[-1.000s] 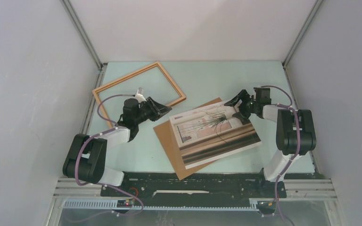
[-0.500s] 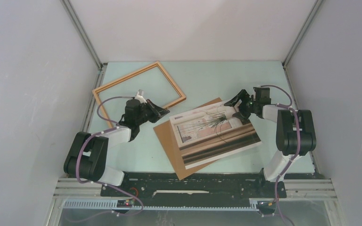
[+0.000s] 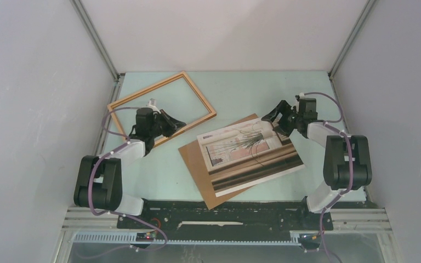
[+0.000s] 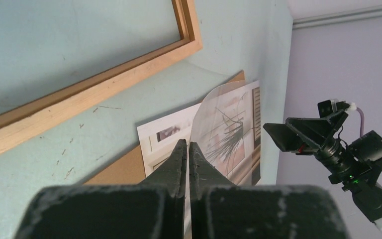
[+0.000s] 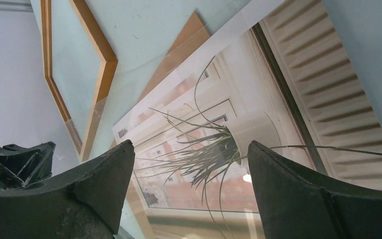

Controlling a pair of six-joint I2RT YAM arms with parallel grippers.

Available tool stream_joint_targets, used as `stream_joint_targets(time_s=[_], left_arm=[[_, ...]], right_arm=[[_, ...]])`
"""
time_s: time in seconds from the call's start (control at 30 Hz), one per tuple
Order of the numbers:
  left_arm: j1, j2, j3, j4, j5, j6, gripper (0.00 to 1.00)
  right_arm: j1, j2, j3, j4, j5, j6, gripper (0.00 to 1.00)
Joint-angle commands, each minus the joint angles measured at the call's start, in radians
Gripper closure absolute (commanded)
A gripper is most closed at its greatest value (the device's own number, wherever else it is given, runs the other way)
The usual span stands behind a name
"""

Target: Put the photo into the frame

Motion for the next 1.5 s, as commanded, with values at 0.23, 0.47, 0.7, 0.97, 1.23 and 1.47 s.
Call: stream_joint_targets(time_s=[0.23, 0.47, 0.7, 0.97, 1.23, 1.47], left_arm=[[0.057, -0.014, 0.075, -0.045, 0.068, 0.022, 1.0], [0.075, -0.024, 0.128, -0.151, 0.059, 0.066, 1.0], [0.109, -0.017, 0.193, -0.299, 0.033, 0.157, 1.0], [0.125, -0.039, 0.135, -0.307, 0.034, 0.124, 1.0], [0.125, -0.008, 0.105, -0.343, 0.007, 0.158, 1.0], [0.125, 0.035, 0.133, -0.448, -0.067, 0.202, 1.0]], right_arm=[[0.005, -0.058, 0.032, -0.028, -0.008, -0.103, 0.09], [0.004, -0.06, 0.072, -0.182, 0.026, -0.127, 0.08], [0.116, -0.107, 0.072, -0.353, 0.121, -0.205, 0.08], [0.188, -0.197, 0.072, -0.46, 0.147, -0.23, 0.07], [0.172, -0.201, 0.071, -0.479, 0.199, -0.248, 0.07], [0.129, -0.157, 0.018, -0.382, 0.144, -0.245, 0.08]])
